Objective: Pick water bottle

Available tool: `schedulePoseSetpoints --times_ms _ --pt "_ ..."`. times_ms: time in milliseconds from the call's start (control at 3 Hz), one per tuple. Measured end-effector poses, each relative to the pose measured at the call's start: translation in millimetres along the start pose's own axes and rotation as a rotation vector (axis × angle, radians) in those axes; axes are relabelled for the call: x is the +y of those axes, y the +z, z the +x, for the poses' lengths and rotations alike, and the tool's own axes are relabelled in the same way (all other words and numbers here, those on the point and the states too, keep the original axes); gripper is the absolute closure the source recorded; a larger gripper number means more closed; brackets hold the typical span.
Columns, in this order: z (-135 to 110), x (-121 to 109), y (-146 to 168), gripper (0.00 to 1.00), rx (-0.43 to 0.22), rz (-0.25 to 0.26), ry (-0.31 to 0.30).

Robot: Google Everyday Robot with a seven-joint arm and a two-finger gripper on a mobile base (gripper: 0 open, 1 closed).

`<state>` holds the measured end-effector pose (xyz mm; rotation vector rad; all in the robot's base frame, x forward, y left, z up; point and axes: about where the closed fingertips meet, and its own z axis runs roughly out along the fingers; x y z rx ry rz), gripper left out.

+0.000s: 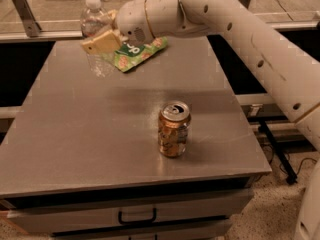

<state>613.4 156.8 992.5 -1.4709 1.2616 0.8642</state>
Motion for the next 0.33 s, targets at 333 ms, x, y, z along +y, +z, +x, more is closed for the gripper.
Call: schedulePoseSetpoints --times_ms 333 --pt "1.2 -3.1 -8.9 1.00 0.001 0.015 0.001"
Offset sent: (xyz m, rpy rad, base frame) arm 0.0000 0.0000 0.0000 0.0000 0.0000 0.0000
